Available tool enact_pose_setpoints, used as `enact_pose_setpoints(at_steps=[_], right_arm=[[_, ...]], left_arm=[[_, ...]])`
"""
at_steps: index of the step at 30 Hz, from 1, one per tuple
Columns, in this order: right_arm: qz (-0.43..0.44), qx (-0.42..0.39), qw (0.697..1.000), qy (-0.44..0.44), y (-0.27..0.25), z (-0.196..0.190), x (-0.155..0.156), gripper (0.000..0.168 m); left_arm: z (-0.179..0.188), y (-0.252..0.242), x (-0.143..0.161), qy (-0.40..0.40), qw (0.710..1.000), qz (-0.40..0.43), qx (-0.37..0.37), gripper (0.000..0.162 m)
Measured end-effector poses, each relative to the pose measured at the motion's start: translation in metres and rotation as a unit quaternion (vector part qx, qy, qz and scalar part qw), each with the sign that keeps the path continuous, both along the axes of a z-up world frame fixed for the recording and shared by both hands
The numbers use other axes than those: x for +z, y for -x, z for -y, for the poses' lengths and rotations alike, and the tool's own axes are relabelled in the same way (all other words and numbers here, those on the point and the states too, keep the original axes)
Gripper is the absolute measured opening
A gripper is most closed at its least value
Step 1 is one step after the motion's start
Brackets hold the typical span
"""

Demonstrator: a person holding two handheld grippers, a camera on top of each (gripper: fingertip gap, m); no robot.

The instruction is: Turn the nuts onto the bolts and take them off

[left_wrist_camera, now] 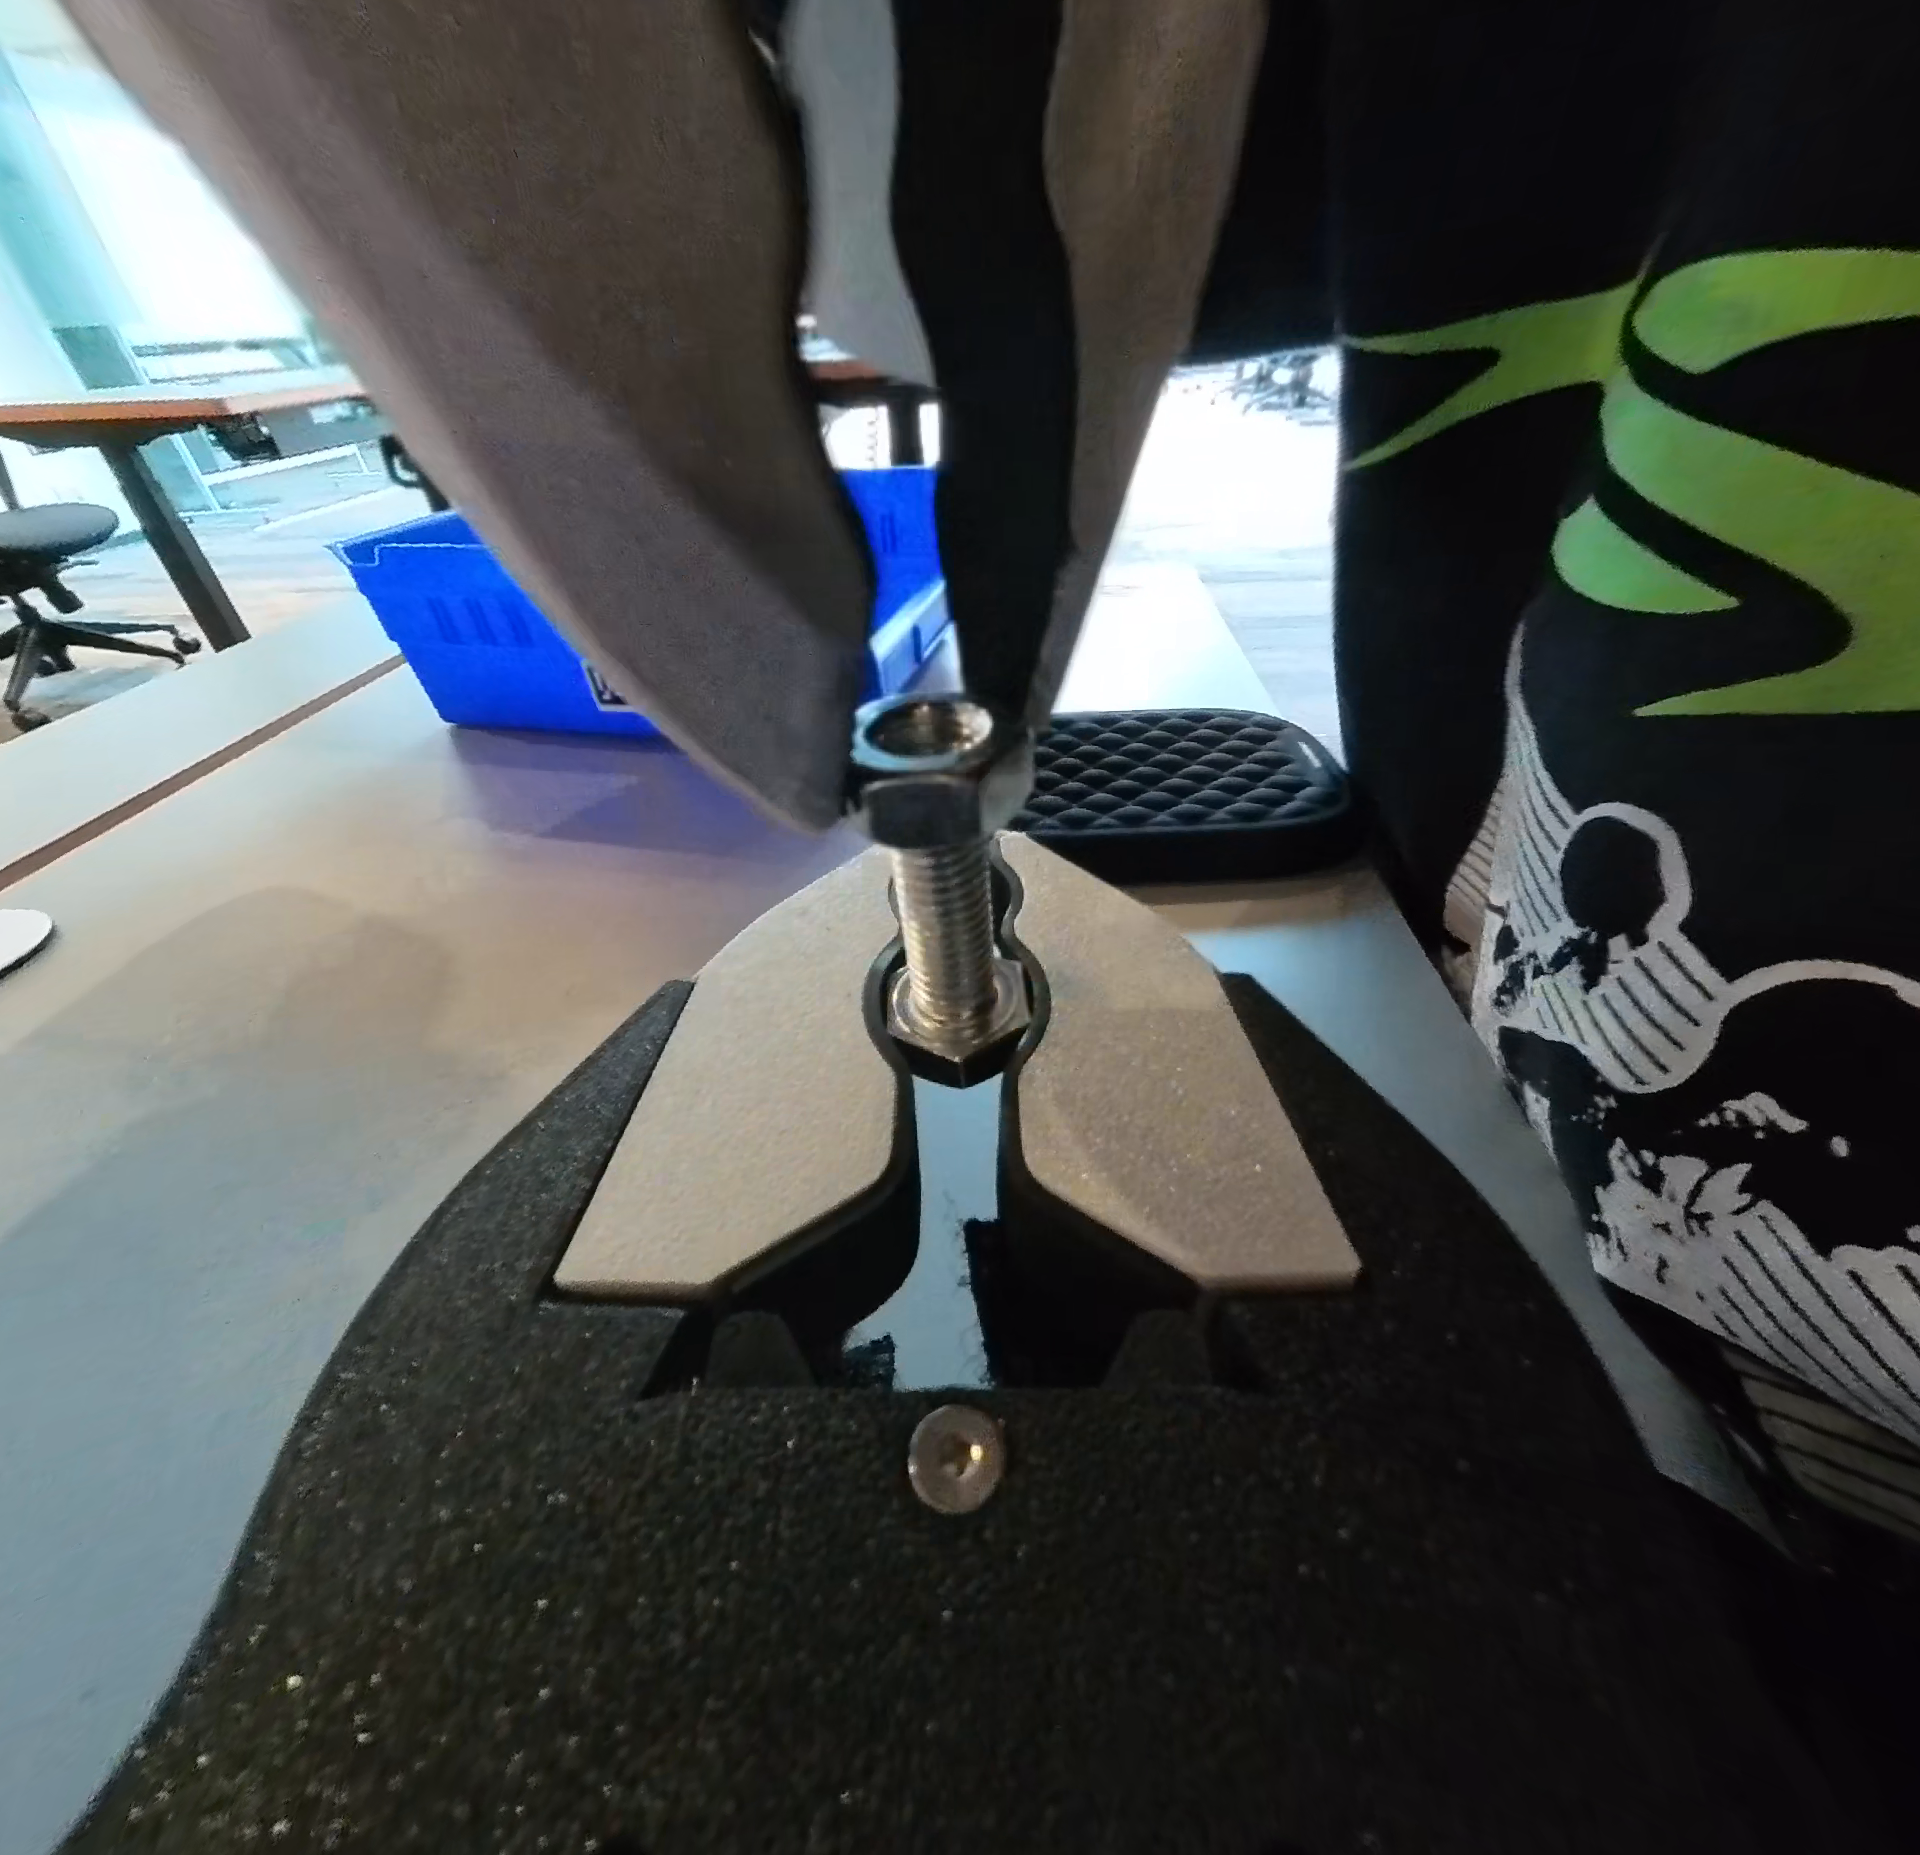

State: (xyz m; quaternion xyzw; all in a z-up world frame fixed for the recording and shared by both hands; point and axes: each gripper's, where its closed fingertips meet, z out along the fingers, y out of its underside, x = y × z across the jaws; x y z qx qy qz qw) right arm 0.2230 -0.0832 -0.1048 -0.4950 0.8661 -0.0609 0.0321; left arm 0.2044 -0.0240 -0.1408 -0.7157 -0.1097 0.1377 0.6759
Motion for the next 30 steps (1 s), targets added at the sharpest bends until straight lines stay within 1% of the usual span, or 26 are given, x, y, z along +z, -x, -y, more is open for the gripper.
enact_pose_setpoints(at_steps=[1, 2, 3, 4, 5, 6, 8, 10, 11, 12, 13, 14, 15, 16, 19, 22, 28, 30], right_arm=[[0.011, -0.071, 0.997, -0.004, 0.000, 0.000, -0.001, 0.017], [0.023, -0.140, 0.990, -0.012, 0.000, -0.001, -0.001, 0.017], [0.036, -0.190, 0.981, -0.016, 0.000, -0.002, -0.002, 0.017], [0.048, -0.216, 0.975, -0.013, 0.000, -0.002, -0.002, 0.017], [0.056, -0.227, 0.972, -0.005, 0.000, -0.001, -0.002, 0.017], [0.062, -0.233, 0.970, 0.003, 0.000, 0.000, -0.001, 0.021], [0.077, -0.221, 0.972, 0.017, -0.004, 0.001, 0.000, 0.029], [0.079, -0.165, 0.983, 0.034, -0.006, 0.002, 0.004, 0.038], [0.070, -0.103, 0.991, 0.046, -0.006, 0.002, 0.006, 0.043], [0.057, -0.020, 0.996, 0.066, -0.007, -0.001, 0.009, 0.048], [0.038, 0.064, 0.994, 0.086, -0.008, -0.003, 0.010, 0.052], [0.019, 0.139, 0.986, 0.090, -0.008, -0.007, 0.009, 0.050], [0.007, 0.195, 0.977, 0.090, -0.009, -0.010, 0.008, 0.048], [0.001, 0.230, 0.969, 0.088, -0.009, -0.009, 0.007, 0.046], [-0.004, 0.285, 0.956, 0.061, -0.010, -0.007, 0.006, 0.041], [-0.015, 0.316, 0.948, 0.042, -0.004, -0.001, 0.001, 0.036], [-0.016, 0.326, 0.945, 0.030, -0.004, 0.000, -0.005, 0.025], [-0.018, 0.321, 0.946, 0.031, -0.002, 0.001, -0.006, 0.018]], left_arm=[[0.000, 0.000, -0.001, 0.002, 1.000, 0.000, 0.001, 0.010], [-0.001, 0.000, -0.001, 0.003, 1.000, 0.001, 0.000, 0.010], [-0.001, 0.000, -0.002, 0.005, 1.000, 0.002, 0.000, 0.010], [-0.001, 0.000, -0.002, 0.005, 1.000, 0.002, 0.000, 0.010], [-0.001, 0.000, -0.001, 0.003, 1.000, 0.002, 0.000, 0.010], [-0.001, 0.000, 0.000, 0.000, 1.000, 0.002, 0.000, 0.010], [0.000, 0.000, 0.000, -0.002, 1.000, 0.002, -0.001, 0.010], [-0.001, -0.001, 0.000, 0.000, 1.000, 0.001, -0.003, 0.010], [-0.001, -0.001, 0.000, 0.000, 1.000, 0.001, -0.004, 0.010], [-0.001, -0.001, 0.000, 0.000, 1.000, 0.000, -0.005, 0.010], [-0.002, -0.002, 0.000, 0.000, 1.000, 0.000, -0.007, 0.010], [-0.002, -0.002, 0.000, 0.001, 1.000, -0.001, -0.008, 0.010], [-0.002, -0.003, 0.000, 0.002, 1.000, -0.001, -0.010, 0.010], [-0.003, -0.003, 0.000, 0.003, 1.000, -0.002, -0.011, 0.010], [-0.004, -0.004, -0.001, 0.007, 1.000, -0.005, -0.013, 0.010], [-0.003, -0.004, 0.000, 0.004, 1.000, -0.004, -0.013, 0.010], [-0.003, -0.004, 0.000, 0.003, 1.000, -0.004, -0.014, 0.010], [-0.003, -0.005, 0.000, 0.004, 1.000, -0.004, -0.015, 0.010]])
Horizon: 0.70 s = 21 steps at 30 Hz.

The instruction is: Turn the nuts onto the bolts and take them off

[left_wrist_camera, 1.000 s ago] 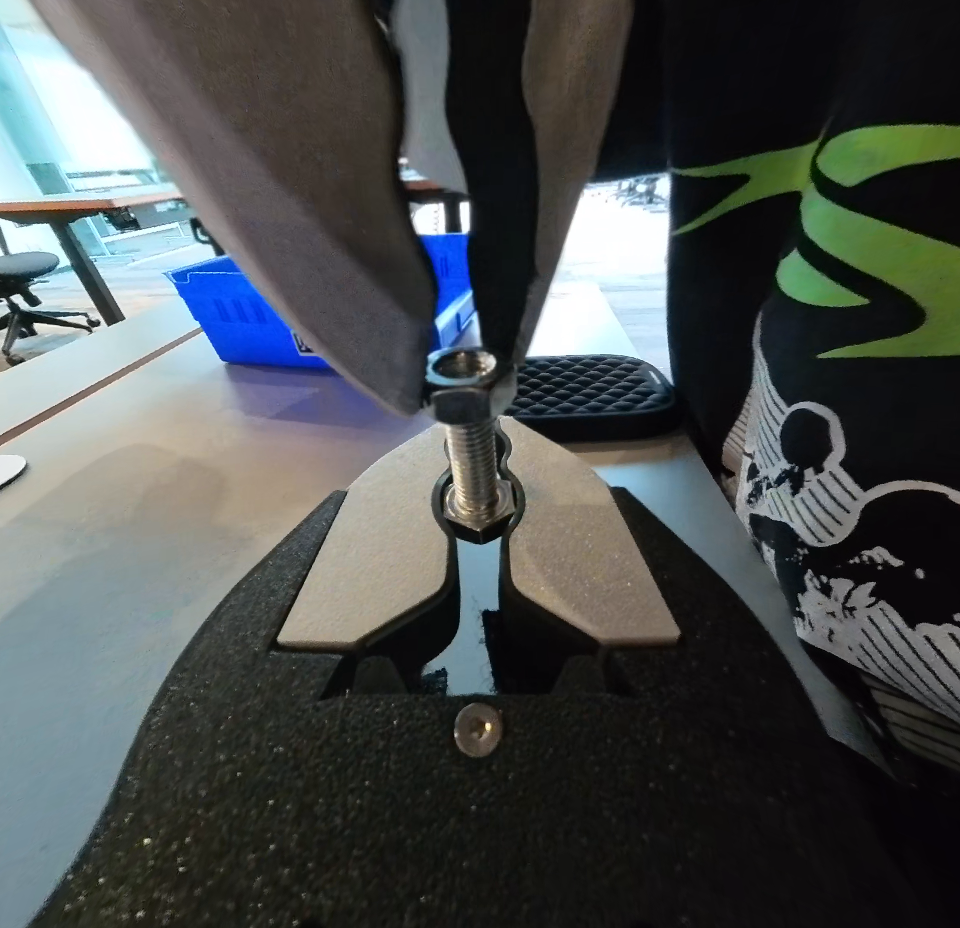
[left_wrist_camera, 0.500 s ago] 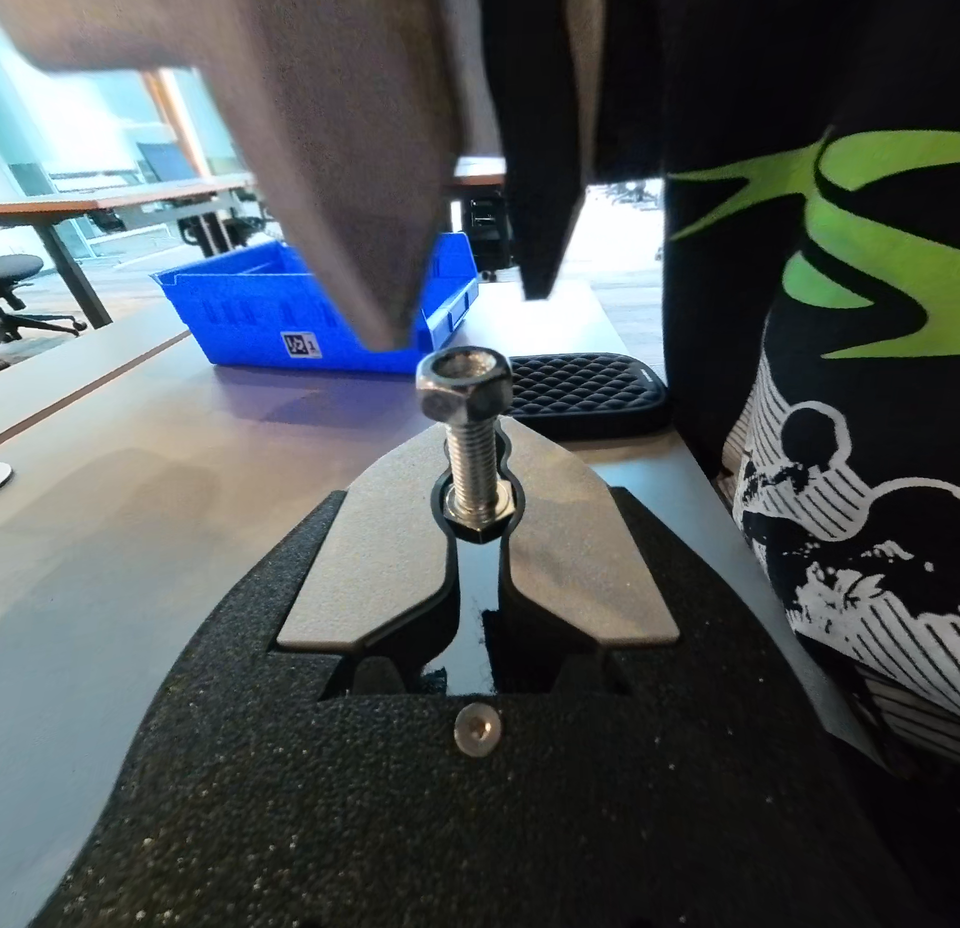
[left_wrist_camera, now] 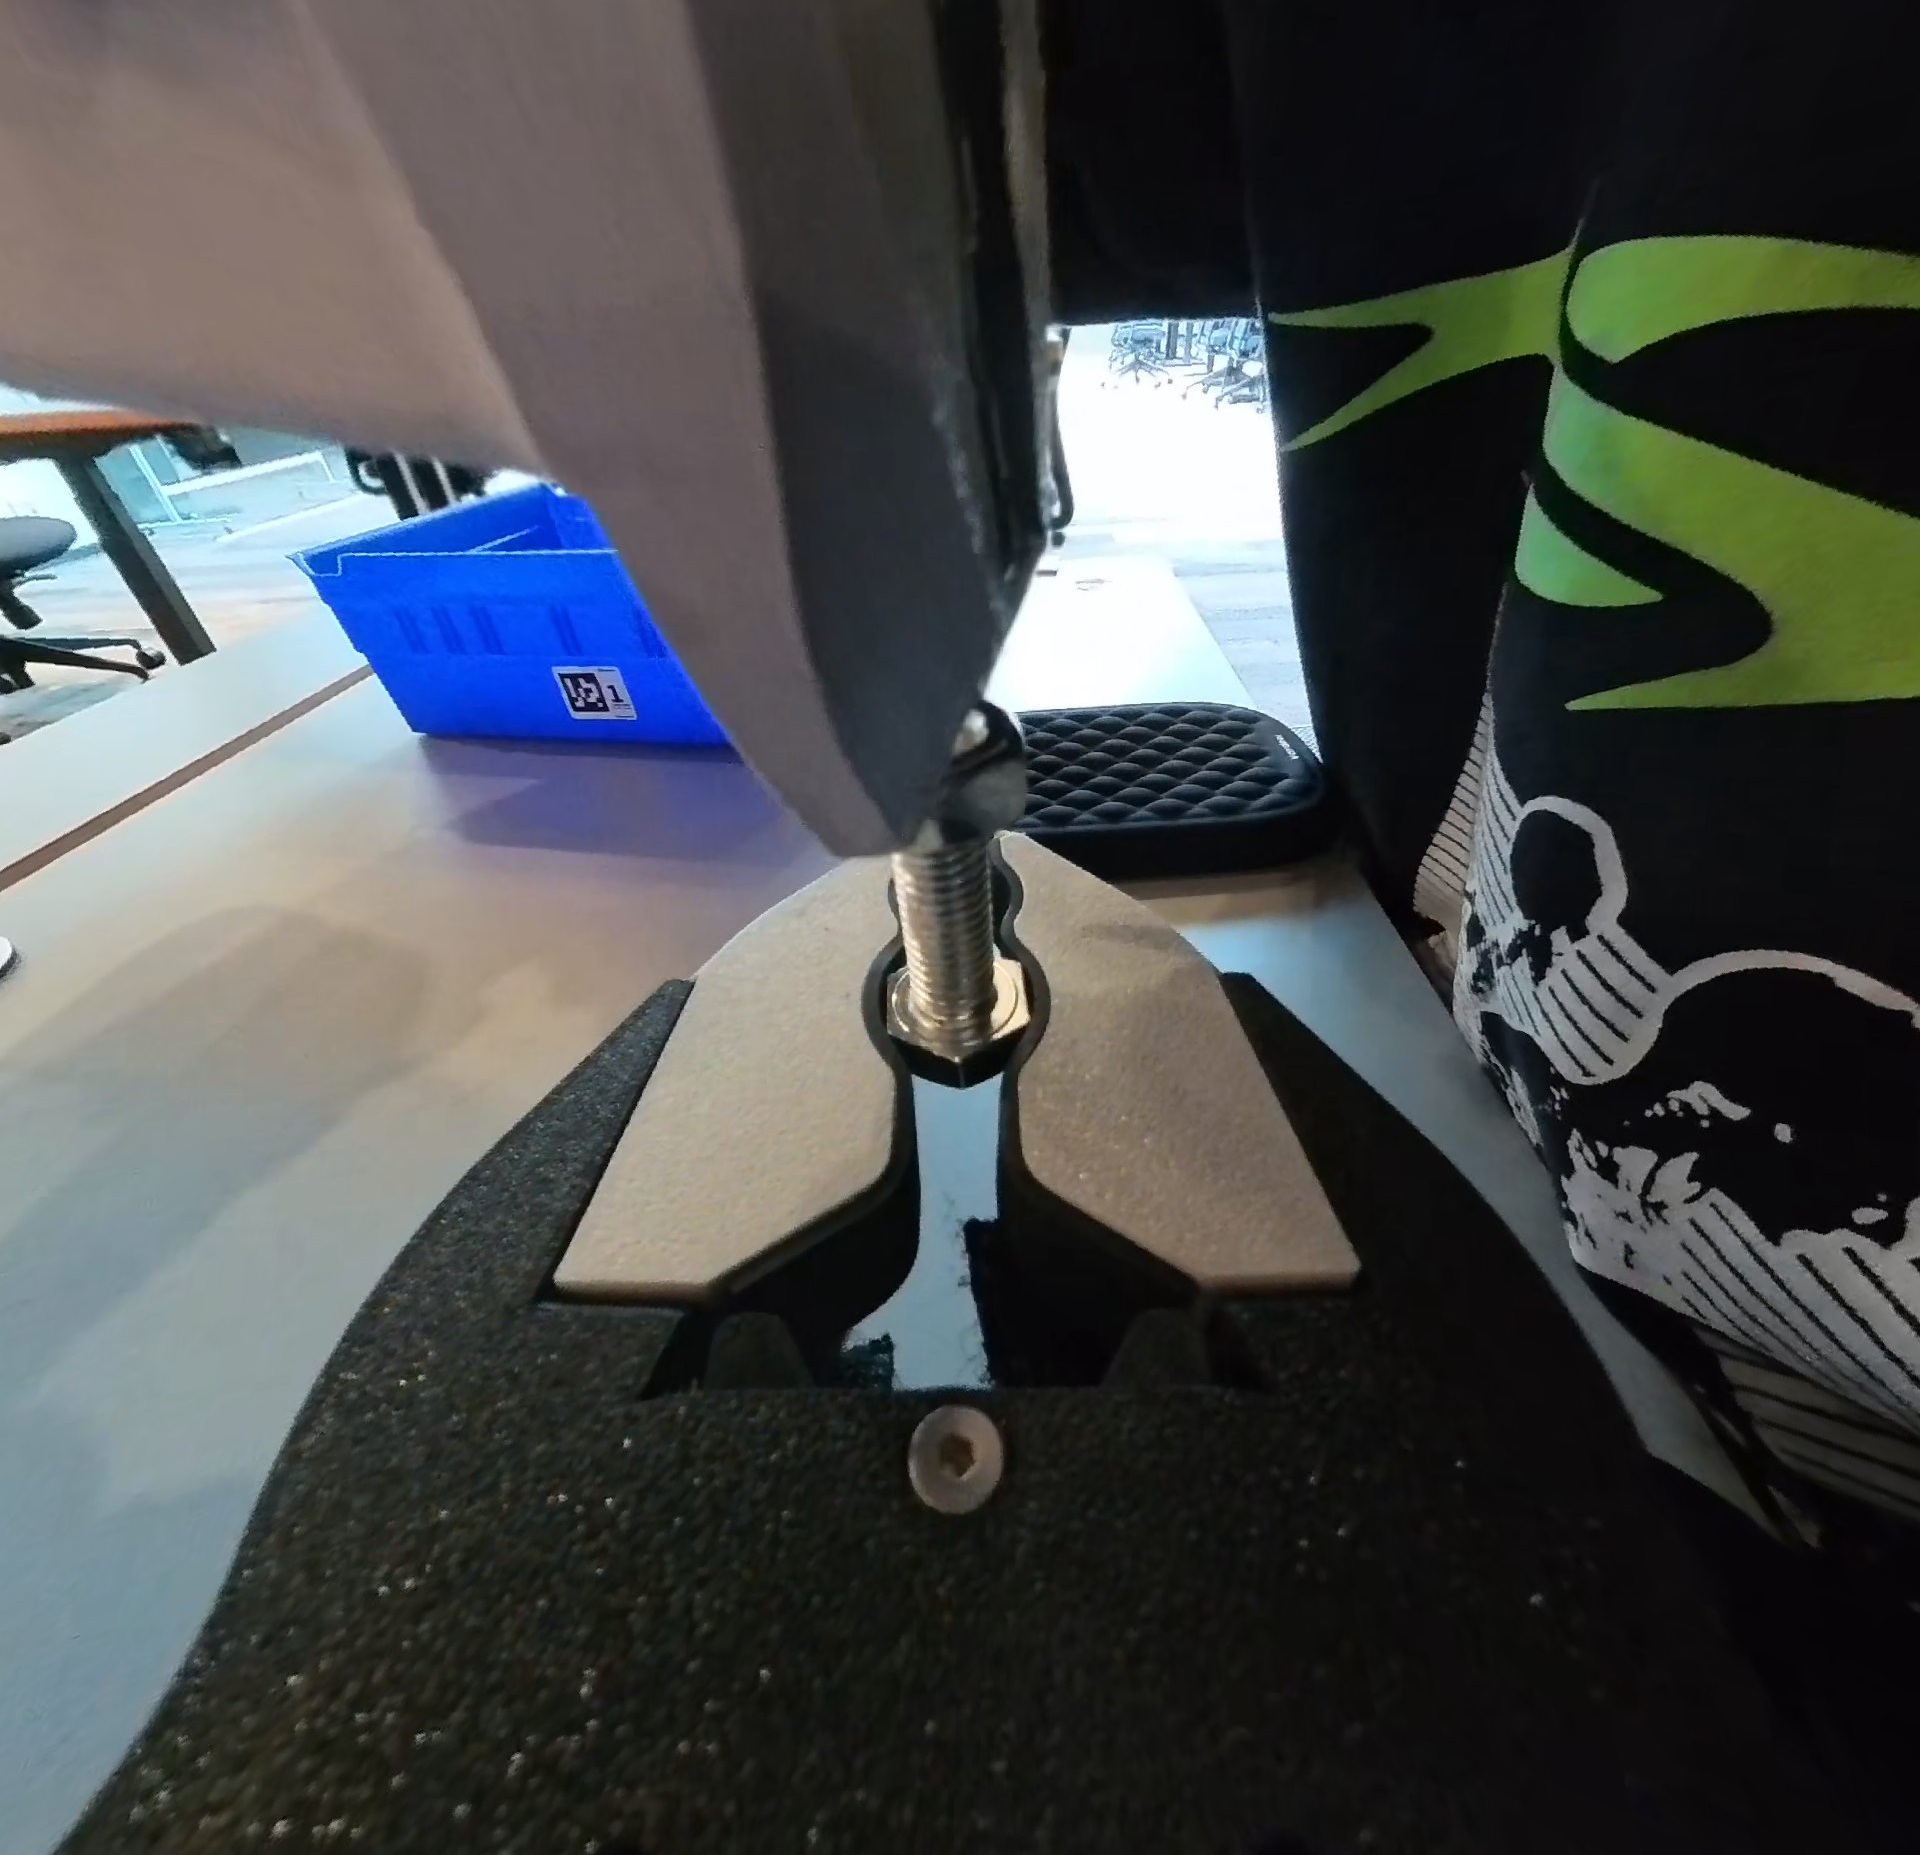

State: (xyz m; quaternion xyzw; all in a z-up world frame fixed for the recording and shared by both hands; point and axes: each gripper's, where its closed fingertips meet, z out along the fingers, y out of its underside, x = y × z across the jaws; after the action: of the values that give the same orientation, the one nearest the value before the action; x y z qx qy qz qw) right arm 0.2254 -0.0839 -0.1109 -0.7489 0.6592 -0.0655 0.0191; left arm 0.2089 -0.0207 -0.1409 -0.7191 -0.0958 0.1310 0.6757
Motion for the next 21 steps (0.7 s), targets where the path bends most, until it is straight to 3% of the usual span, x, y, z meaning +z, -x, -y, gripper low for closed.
enact_pose_setpoints(at_steps=[3, 7, 12, 14, 18, 21], right_arm=[[0.005, -0.043, 0.999, -0.004, 0.001, 0.001, -0.001, 0.017], [0.011, -0.203, 0.979, -0.019, 0.005, 0.002, 0.000, 0.017], [0.025, -0.455, 0.890, -0.035, 0.007, 0.000, -0.003, 0.016], [0.035, -0.510, 0.859, -0.037, 0.007, 0.000, -0.005, 0.017], [0.065, -0.503, 0.861, -0.014, 0.004, 0.001, -0.002, 0.023], [0.084, -0.377, 0.922, 0.016, -0.001, 0.002, 0.008, 0.038]], left_arm=[[0.000, 0.000, 0.000, -0.001, 1.000, 0.000, 0.002, 0.010], [0.002, 0.002, 0.001, -0.006, 1.000, 0.004, 0.009, 0.010], [0.001, 0.003, 0.000, -0.002, 1.000, 0.004, 0.010, 0.010], [0.001, 0.003, -0.001, 0.001, 1.000, 0.005, 0.010, 0.010], [0.002, 0.002, 0.001, -0.007, 1.000, 0.003, 0.009, 0.010], [0.001, 0.001, 0.001, -0.002, 1.000, 0.001, 0.006, 0.010]])
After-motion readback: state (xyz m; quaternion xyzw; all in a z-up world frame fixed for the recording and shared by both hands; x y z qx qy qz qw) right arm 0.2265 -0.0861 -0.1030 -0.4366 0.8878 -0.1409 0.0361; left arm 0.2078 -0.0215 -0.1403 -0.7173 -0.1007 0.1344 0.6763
